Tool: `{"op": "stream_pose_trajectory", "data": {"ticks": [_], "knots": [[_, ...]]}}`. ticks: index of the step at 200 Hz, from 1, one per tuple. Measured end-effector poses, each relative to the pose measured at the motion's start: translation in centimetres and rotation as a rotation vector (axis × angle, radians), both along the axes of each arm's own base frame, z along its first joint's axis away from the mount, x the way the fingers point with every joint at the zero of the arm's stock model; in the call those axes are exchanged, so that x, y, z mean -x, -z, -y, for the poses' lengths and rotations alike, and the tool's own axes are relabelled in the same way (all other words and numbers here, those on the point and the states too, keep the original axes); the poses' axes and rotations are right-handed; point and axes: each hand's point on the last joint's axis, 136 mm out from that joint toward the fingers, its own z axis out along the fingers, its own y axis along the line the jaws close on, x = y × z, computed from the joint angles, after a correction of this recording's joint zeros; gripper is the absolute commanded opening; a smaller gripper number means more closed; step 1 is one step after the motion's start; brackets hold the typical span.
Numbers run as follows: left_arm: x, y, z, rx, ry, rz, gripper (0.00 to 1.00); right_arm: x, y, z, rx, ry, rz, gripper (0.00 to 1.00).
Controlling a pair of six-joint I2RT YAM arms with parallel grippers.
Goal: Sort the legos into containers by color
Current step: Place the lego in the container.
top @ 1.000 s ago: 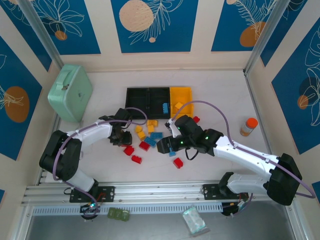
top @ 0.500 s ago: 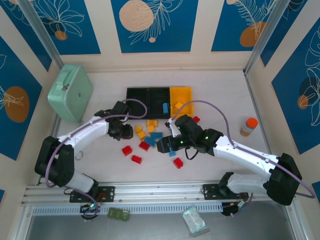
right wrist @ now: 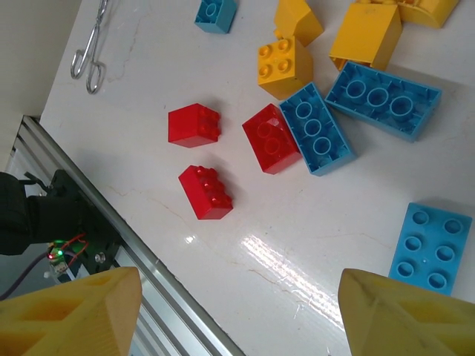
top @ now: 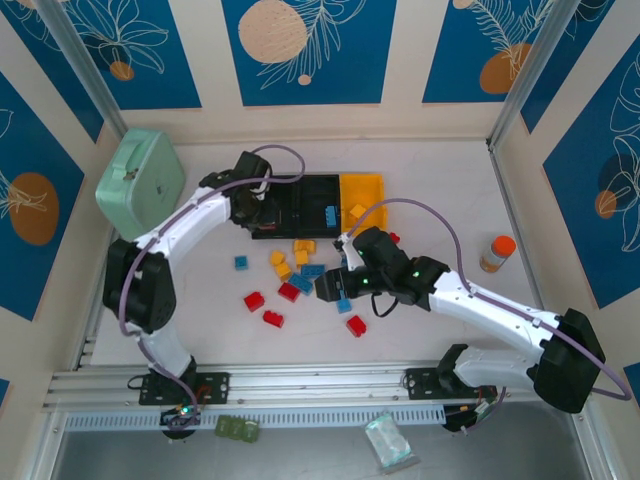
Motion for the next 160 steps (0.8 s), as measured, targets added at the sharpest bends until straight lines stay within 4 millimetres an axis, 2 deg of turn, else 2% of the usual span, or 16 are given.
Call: {"op": "stream_pose_trajectory", "data": {"ticks": [45,86,138,160], "knots": [[-4.2,1.7,0.2,-0.016,-0.034,-0.017,0.27,0.0,-0.1,0.0,-0.009,0.01,-0.001,0.71],[-6.5,3.4,0.5,-0.052,-0.049,-0.028,0.31,-0.1,0.1,0.4,-0.004,0.024,-0.002,0.71],[-6.9,5.5,0.4,-0.082,-0.054,-0.059,0.35,-0.1,-0.3,1.0,-0.015,0.041,0.014,0.71],[-7.0,5.9,0.4,-0.084,-0.054,-0.064,0.43,-0.3,-0.3,1.4,-0.018,0.052,0.017,0.71]]}}
